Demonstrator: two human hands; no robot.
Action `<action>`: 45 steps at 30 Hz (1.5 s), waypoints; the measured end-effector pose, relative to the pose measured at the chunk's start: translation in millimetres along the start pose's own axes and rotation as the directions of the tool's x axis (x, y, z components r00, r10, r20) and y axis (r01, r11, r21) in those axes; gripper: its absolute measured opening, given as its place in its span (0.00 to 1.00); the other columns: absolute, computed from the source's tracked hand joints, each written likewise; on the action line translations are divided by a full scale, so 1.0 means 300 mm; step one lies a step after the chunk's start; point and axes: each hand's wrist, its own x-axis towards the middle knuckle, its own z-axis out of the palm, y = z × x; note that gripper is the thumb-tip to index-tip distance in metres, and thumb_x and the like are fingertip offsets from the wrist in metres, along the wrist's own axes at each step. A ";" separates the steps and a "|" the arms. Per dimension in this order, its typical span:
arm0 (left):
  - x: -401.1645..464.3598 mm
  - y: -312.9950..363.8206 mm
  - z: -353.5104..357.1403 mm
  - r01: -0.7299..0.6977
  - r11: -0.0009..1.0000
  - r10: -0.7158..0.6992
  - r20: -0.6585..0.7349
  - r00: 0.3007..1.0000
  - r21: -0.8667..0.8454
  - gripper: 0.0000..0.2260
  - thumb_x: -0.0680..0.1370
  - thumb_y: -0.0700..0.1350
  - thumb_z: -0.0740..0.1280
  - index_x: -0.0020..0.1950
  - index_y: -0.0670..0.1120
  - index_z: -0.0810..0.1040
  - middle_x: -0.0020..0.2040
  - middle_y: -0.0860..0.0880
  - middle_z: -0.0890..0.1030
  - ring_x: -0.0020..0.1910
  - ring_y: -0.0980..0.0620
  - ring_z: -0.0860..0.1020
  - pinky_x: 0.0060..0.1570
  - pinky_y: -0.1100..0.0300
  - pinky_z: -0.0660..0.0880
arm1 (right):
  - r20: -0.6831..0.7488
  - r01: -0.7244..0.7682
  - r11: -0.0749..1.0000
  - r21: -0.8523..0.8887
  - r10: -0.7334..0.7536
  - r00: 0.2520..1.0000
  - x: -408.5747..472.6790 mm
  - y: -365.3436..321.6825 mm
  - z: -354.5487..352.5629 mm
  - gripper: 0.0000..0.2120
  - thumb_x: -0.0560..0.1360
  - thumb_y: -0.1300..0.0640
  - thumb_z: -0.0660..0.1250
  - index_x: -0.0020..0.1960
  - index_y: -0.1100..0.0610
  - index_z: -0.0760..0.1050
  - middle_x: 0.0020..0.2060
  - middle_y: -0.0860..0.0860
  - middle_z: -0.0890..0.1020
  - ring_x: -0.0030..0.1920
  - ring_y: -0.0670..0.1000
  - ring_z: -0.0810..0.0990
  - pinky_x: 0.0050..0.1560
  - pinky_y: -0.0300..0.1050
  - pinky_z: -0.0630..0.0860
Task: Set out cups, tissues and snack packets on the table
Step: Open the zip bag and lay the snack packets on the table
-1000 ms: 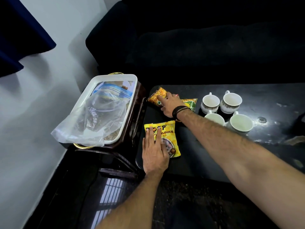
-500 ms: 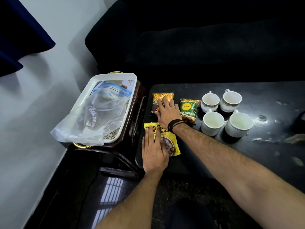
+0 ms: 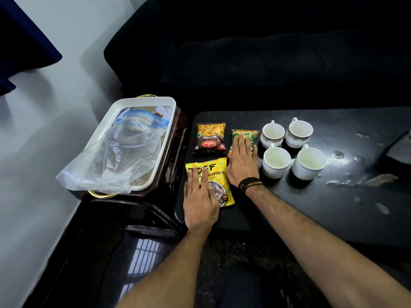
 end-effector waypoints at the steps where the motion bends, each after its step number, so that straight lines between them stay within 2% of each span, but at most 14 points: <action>1: -0.001 0.001 -0.001 -0.001 1.000 0.001 0.001 1.000 -0.001 0.25 0.83 0.51 0.50 0.81 0.53 0.53 0.82 0.49 0.48 0.80 0.52 0.45 0.78 0.52 0.50 | 0.009 0.018 1.000 0.001 -0.018 1.000 0.020 0.006 0.000 0.33 0.78 0.57 0.55 0.79 0.61 0.46 0.79 0.57 0.49 0.79 0.56 0.47 0.78 0.60 0.45; 7: 0.001 0.001 -0.006 -0.030 1.000 0.030 0.025 0.999 0.009 0.25 0.84 0.51 0.49 0.81 0.54 0.50 0.82 0.50 0.45 0.80 0.53 0.43 0.79 0.52 0.49 | 0.037 0.074 0.997 0.029 -0.075 0.997 0.113 0.025 -0.026 0.33 0.75 0.62 0.58 0.78 0.60 0.52 0.79 0.57 0.51 0.79 0.56 0.47 0.78 0.60 0.43; 10: 0.001 0.000 -0.007 -0.054 0.999 0.054 0.027 0.998 -0.001 0.24 0.84 0.52 0.49 0.81 0.55 0.51 0.82 0.50 0.45 0.80 0.52 0.43 0.78 0.51 0.53 | -0.091 0.122 0.983 0.134 -0.111 0.990 0.075 0.003 -0.042 0.28 0.78 0.61 0.55 0.77 0.59 0.56 0.79 0.57 0.53 0.79 0.56 0.48 0.78 0.59 0.44; 13: 0.006 0.000 -0.014 -0.053 0.997 0.055 0.033 0.998 -0.065 0.23 0.84 0.54 0.51 0.80 0.57 0.56 0.82 0.49 0.46 0.80 0.50 0.45 0.73 0.50 0.64 | -0.218 0.333 0.916 0.223 -0.286 0.933 -0.051 -0.028 -0.045 0.23 0.82 0.55 0.52 0.77 0.56 0.59 0.78 0.54 0.57 0.79 0.52 0.52 0.78 0.57 0.46; 16: 0.001 0.004 -0.018 0.020 0.983 -0.011 0.047 0.999 -0.185 0.24 0.84 0.54 0.50 0.81 0.54 0.53 0.81 0.51 0.47 0.80 0.52 0.48 0.65 0.49 0.73 | -0.104 0.473 0.859 0.195 -0.462 0.881 -0.199 -0.001 0.013 0.24 0.83 0.49 0.50 0.77 0.55 0.60 0.78 0.52 0.59 0.79 0.50 0.53 0.78 0.57 0.51; 19: 0.000 -0.006 -0.015 0.005 0.967 0.003 0.033 0.999 -0.254 0.25 0.84 0.52 0.50 0.81 0.52 0.49 0.81 0.55 0.49 0.79 0.58 0.49 0.68 0.53 0.71 | 0.030 0.462 0.881 0.102 -0.467 0.884 -0.253 0.050 0.064 0.28 0.83 0.45 0.44 0.80 0.54 0.51 0.80 0.49 0.50 0.80 0.48 0.45 0.78 0.55 0.48; 21: 0.000 -0.016 -0.013 -0.058 0.970 0.067 0.031 0.997 -0.234 0.25 0.84 0.53 0.49 0.81 0.54 0.48 0.81 0.58 0.47 0.79 0.61 0.49 0.66 0.54 0.73 | 0.036 0.414 0.908 0.063 -0.417 0.908 -0.260 0.064 0.063 0.28 0.83 0.46 0.43 0.80 0.53 0.46 0.80 0.48 0.47 0.79 0.48 0.42 0.79 0.54 0.47; 23: 0.003 -0.020 -0.012 -0.075 0.976 0.085 0.040 0.996 -0.202 0.25 0.84 0.55 0.48 0.81 0.54 0.47 0.81 0.59 0.44 0.78 0.59 0.54 0.62 0.53 0.75 | 0.015 0.320 0.946 0.056 -0.321 0.947 -0.271 0.073 0.053 0.28 0.83 0.46 0.43 0.80 0.52 0.46 0.80 0.48 0.47 0.79 0.49 0.43 0.78 0.54 0.47; 24: 0.007 -0.021 -0.007 -0.080 0.981 0.090 0.050 0.995 -0.174 0.25 0.84 0.55 0.47 0.81 0.52 0.47 0.81 0.57 0.45 0.79 0.57 0.55 0.66 0.53 0.72 | 0.012 0.278 0.958 0.070 -0.279 0.960 -0.277 0.078 0.051 0.28 0.82 0.46 0.44 0.80 0.52 0.45 0.80 0.48 0.47 0.79 0.48 0.43 0.78 0.54 0.47; 26: 0.013 -0.017 0.003 -0.103 0.990 0.112 0.082 0.990 -0.100 0.25 0.85 0.54 0.45 0.81 0.49 0.48 0.82 0.53 0.48 0.80 0.56 0.52 0.77 0.54 0.57 | 0.034 0.247 0.963 0.106 -0.252 0.967 -0.280 0.086 0.049 0.28 0.83 0.47 0.44 0.80 0.52 0.44 0.80 0.47 0.45 0.79 0.48 0.41 0.78 0.53 0.47; 28: 0.016 -0.014 0.008 -0.096 0.994 0.100 0.097 0.990 -0.055 0.25 0.85 0.53 0.44 0.81 0.48 0.47 0.81 0.51 0.51 0.80 0.56 0.50 0.78 0.55 0.49 | 0.058 0.257 0.958 0.125 -0.266 0.962 -0.269 0.088 0.048 0.28 0.83 0.47 0.45 0.80 0.51 0.44 0.80 0.46 0.44 0.79 0.48 0.40 0.78 0.54 0.48; 36: 0.014 -0.015 0.016 -0.063 0.998 0.062 0.092 0.994 0.007 0.25 0.85 0.53 0.43 0.81 0.46 0.46 0.82 0.49 0.49 0.80 0.54 0.47 0.79 0.54 0.46 | 0.043 0.258 0.950 0.177 -0.270 0.962 -0.260 0.090 0.047 0.28 0.83 0.47 0.45 0.80 0.50 0.42 0.79 0.46 0.40 0.79 0.47 0.38 0.78 0.54 0.46; 41: 0.013 -0.012 0.010 -0.034 0.996 0.040 0.070 0.997 -0.087 0.26 0.85 0.54 0.44 0.81 0.46 0.49 0.81 0.49 0.52 0.80 0.54 0.49 0.78 0.56 0.47 | -0.017 0.246 0.944 0.220 -0.248 0.969 -0.255 0.090 0.040 0.28 0.83 0.45 0.46 0.80 0.49 0.43 0.80 0.47 0.43 0.79 0.47 0.39 0.78 0.53 0.45; 45: -0.022 -0.022 -0.028 -0.014 0.979 0.041 0.130 0.991 -0.204 0.29 0.83 0.58 0.46 0.81 0.46 0.52 0.81 0.47 0.56 0.80 0.53 0.52 0.78 0.58 0.49 | -0.034 0.250 0.937 0.242 -0.250 0.968 -0.274 0.095 0.032 0.28 0.83 0.45 0.48 0.80 0.49 0.45 0.80 0.47 0.45 0.79 0.46 0.41 0.78 0.54 0.47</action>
